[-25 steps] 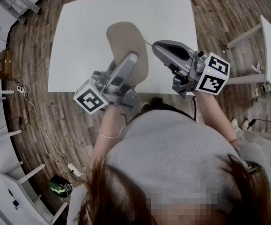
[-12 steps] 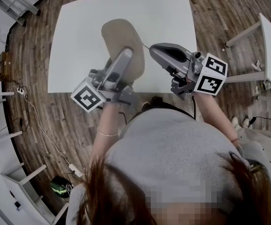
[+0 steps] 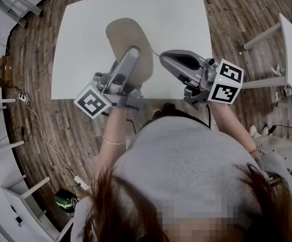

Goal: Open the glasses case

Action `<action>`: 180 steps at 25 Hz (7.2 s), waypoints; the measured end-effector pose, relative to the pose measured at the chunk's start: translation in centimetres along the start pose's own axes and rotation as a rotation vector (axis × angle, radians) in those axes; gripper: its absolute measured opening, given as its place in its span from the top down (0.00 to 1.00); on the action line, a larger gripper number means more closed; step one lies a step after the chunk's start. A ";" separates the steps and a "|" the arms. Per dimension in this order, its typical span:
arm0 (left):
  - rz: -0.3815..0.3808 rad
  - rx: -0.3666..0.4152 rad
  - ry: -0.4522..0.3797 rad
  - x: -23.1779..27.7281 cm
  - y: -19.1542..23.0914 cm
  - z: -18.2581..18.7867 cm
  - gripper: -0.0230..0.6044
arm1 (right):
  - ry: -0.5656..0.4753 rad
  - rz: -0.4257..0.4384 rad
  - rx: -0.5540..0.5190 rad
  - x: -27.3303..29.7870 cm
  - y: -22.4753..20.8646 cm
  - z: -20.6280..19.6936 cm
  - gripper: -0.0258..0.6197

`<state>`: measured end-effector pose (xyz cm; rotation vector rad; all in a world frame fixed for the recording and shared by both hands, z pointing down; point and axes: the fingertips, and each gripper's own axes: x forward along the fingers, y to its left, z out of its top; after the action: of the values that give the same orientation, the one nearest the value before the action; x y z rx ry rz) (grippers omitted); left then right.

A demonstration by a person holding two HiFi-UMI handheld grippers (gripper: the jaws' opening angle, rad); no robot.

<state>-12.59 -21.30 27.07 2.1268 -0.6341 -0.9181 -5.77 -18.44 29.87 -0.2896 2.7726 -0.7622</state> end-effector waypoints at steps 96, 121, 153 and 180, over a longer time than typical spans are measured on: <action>0.016 -0.069 0.053 3.2 3.6 -4.5 0.42 | 0.084 -0.132 -0.127 -3.1 -4.5 1.5 0.43; 0.153 0.028 0.431 1.1 9.1 -14.6 0.37 | 0.359 0.104 0.447 0.2 -10.0 -4.6 0.43; 0.591 0.534 0.750 -2.6 17.3 -15.6 0.59 | 0.547 -0.363 -0.092 -0.9 -20.9 -9.4 0.37; 0.280 0.846 0.299 -1.9 0.2 -9.3 0.96 | 0.036 -0.429 -0.579 -1.7 1.3 -2.5 0.95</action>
<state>-6.66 -16.25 32.48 2.7139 -1.2761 -0.1504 -5.07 -15.72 31.62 -1.0063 2.9396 -0.0098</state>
